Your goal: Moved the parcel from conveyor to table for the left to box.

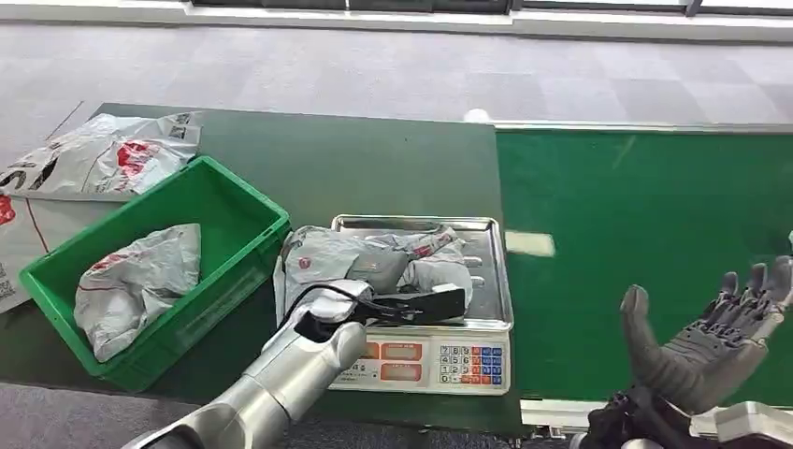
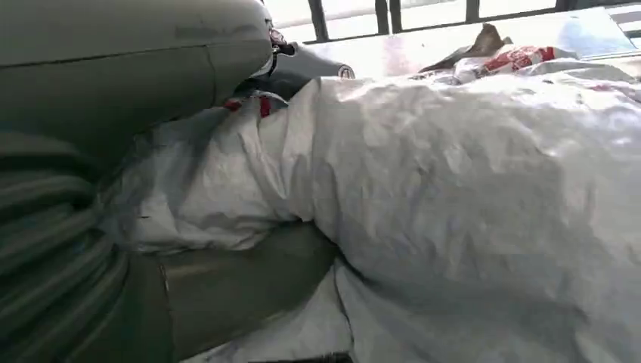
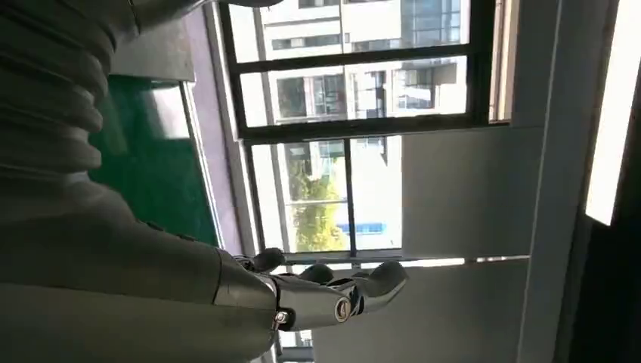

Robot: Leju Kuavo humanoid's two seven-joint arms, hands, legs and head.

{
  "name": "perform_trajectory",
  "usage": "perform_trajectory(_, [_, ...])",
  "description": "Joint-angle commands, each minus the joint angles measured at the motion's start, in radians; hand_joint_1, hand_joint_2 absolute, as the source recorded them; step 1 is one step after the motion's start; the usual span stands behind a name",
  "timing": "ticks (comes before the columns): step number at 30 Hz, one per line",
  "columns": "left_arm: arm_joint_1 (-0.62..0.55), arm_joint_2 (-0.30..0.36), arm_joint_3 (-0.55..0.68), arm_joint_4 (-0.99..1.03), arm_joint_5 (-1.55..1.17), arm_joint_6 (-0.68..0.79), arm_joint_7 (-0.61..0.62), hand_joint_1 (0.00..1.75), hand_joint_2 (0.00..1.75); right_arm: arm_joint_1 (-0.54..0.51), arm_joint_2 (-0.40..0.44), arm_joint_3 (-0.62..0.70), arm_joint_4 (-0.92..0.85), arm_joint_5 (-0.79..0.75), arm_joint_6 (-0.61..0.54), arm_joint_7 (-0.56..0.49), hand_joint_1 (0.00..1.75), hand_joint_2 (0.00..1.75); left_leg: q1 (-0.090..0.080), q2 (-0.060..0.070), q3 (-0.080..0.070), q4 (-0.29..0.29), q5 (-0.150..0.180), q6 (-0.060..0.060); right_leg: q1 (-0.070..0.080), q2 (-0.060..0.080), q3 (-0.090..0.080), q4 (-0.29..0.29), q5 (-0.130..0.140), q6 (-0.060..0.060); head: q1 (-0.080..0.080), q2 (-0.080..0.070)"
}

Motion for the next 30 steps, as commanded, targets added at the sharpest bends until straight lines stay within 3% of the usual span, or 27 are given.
perform_trajectory(1, [-0.011, 0.097, 0.178, -0.239, 0.005, 0.014, -0.056, 1.75, 1.75, -0.031, 0.073, -0.055, 0.000, 0.066, 0.004, 0.023, 0.00, 1.75, 0.000, 0.006, -0.005, -0.001, 0.003, -0.001, 0.000, 0.006, -0.008, 0.001, 0.004, -0.002, 0.000, 0.000])
perform_trajectory(4, [-0.005, 0.112, 0.220, -0.432, 0.106, 0.039, -0.101, 1.75, 1.75, -0.002, 0.072, -0.062, -0.031, 0.073, -0.008, 0.022, 0.00, 1.75, 0.000, 0.007, -0.005, 0.001, 0.003, -0.002, 0.001, 0.008, -0.012, 0.003, 0.005, -0.005, 0.000, 0.000])
perform_trajectory(8, [0.009, 0.120, 0.213, -0.460, 0.118, 0.040, -0.099, 1.75, 1.75, -0.003, 0.072, -0.062, -0.026, 0.074, -0.012, 0.018, 0.00, 1.75, 0.000, 0.003, -0.011, -0.001, 0.008, -0.003, 0.001, 0.005, -0.016, 0.001, 0.006, -0.005, 0.000, 0.000])
perform_trajectory(10, [0.000, 0.146, 0.224, -0.556, 0.152, 0.194, -0.165, 1.75, 1.75, 0.008, 0.053, -0.051, -0.028, 0.061, -0.029, 0.009, 0.00, 1.75, 0.000, 0.006, -0.009, -0.002, 0.007, -0.003, 0.001, 0.007, -0.015, 0.001, 0.006, -0.005, 0.000, 0.000])
perform_trajectory(13, [-0.051, 0.224, 0.249, -0.700, 0.037, 0.309, -0.110, 1.75, 1.75, 0.019, 0.030, -0.037, -0.026, 0.037, -0.035, -0.001, 0.00, 1.75, 0.001, 0.006, -0.014, 0.000, 0.006, -0.003, 0.001, 0.009, -0.020, 0.004, 0.006, -0.005, 0.000, 0.000])
perform_trajectory(21, [-0.133, 0.308, 0.452, -0.526, -0.065, 0.353, -0.068, 1.75, 1.75, 0.107, -0.036, 0.026, 0.000, 0.004, -0.032, -0.020, 0.00, 1.75, 0.002, 0.004, -0.012, -0.002, 0.007, -0.004, 0.002, 0.006, -0.018, 0.002, 0.006, -0.005, 0.000, 0.000])
perform_trajectory(22, [-0.128, 0.319, 0.466, -0.502, -0.081, 0.366, -0.054, 1.54, 1.75, 0.108, -0.042, 0.033, 0.005, -0.001, -0.025, -0.020, 0.00, 1.75, 0.001, 0.005, -0.012, -0.003, 0.008, -0.004, 0.002, 0.006, -0.018, 0.001, 0.007, -0.005, 0.000, 0.000])
perform_trajectory(23, [-0.121, 0.327, 0.479, -0.477, -0.098, 0.379, -0.047, 0.00, 1.75, 0.107, -0.044, 0.038, 0.010, -0.002, -0.019, -0.018, 0.00, 1.75, 0.001, 0.007, -0.010, -0.005, 0.009, -0.003, 0.001, 0.008, -0.017, 0.000, 0.008, -0.006, 0.000, 0.000])
perform_trajectory(30, [-0.034, 0.346, 0.569, -0.414, -0.194, 0.402, 0.008, 0.00, 1.75, 0.096, -0.021, 0.057, 0.019, 0.041, 0.041, 0.022, 0.00, 1.75, 0.001, 0.007, -0.009, -0.005, 0.008, -0.004, 0.001, 0.009, -0.017, 0.000, 0.007, -0.005, 0.000, 0.000])
